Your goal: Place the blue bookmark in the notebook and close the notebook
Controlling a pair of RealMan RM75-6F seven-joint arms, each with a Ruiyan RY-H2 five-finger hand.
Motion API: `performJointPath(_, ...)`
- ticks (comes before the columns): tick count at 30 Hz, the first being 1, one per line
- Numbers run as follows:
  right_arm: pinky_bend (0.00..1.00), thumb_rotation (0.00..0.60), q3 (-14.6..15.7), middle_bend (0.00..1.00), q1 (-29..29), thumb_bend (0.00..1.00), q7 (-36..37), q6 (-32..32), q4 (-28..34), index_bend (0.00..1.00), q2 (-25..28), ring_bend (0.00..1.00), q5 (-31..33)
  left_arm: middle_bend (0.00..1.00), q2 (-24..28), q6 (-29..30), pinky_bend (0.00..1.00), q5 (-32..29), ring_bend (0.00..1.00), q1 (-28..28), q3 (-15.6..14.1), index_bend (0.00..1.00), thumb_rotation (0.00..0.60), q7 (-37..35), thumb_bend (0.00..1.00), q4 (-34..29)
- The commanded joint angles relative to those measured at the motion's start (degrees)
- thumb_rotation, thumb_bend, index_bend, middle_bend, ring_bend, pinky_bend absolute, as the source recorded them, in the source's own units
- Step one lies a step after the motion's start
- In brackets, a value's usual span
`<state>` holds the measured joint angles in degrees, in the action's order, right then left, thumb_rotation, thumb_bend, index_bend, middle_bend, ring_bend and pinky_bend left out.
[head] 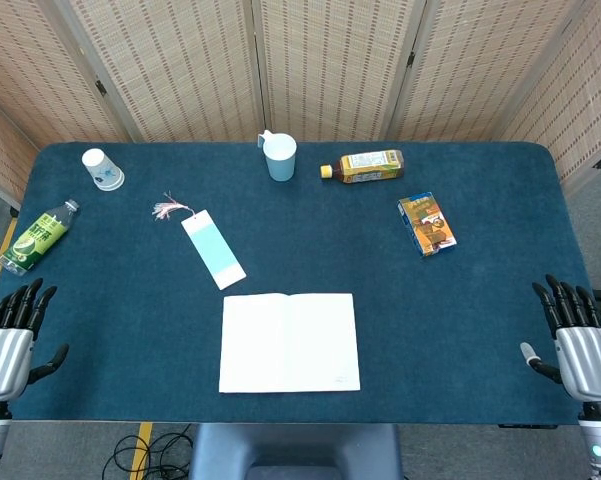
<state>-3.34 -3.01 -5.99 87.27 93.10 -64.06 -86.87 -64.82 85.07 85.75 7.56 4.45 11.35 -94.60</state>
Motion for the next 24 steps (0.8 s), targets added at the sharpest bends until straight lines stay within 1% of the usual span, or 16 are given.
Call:
performJointPath(1,0.00,0.600,0.00,0.00,-0.13,0.21,-0.06,-0.08,0.15,0.00,0.04,0.00,-0.24,0.01,-0.08,-1.13,0.13,1.12,0.03,1.69,0.83,0.13,0.600,-1.36,0.32,0.57)
performJointPath(7,0.00,0.600,0.05,0.00,-0.11,0.21,-0.42,0.35,0.85,0.00,0.64,0.00,-1.03,0.06,0.68,-6.42,0.13,3.78,0.06,7.26,2.20,0.16,0.600,-3.42,0.32,1.86)
performJointPath(10,0.00,0.600,0.05,0.00,-0.03,0.21,-0.62,0.46,1.23,0.00,0.97,0.00,-1.11,0.09,0.86,-9.84,0.13,5.15,0.08,10.98,3.12,0.18,0.600,-4.87,0.32,2.42)
performJointPath(12,0.00,0.600,0.06,0.00,-0.02,0.21,-0.72,0.54,1.46,0.00,1.11,0.00,-1.29,0.10,0.71,-12.14,0.13,5.65,0.10,13.21,3.55,0.20,0.600,-5.39,0.34,2.90)
performJointPath(15,0.00,0.600,0.19,0.00,0.02,0.21,-1.02,0.74,1.86,0.00,1.35,0.00,-1.78,0.12,0.50,-16.57,0.13,6.00,0.10,17.04,4.18,0.20,0.600,-5.94,0.39,3.53)
performJointPath(17,0.00,0.600,0.27,0.00,0.04,0.21,-1.18,0.75,2.16,0.00,1.57,0.00,-1.96,0.13,0.19,-20.27,0.13,5.80,0.10,20.02,4.66,0.20,0.600,-6.62,0.42,4.10)
performJointPath(20,0.00,0.600,0.30,0.00,0.06,0.21,-1.47,0.74,2.54,0.00,1.81,0.00,-2.05,0.14,-0.27,-24.90,0.13,4.78,0.10,23.61,5.31,0.20,0.600,-6.48,0.43,4.99)
performJointPath(24,0.00,0.600,0.34,0.00,0.14,0.21,-1.75,0.84,2.89,0.00,1.92,0.00,-2.15,0.14,-1.62,-31.05,0.13,1.78,0.10,28.04,6.41,0.20,0.600,-6.35,0.46,6.01)
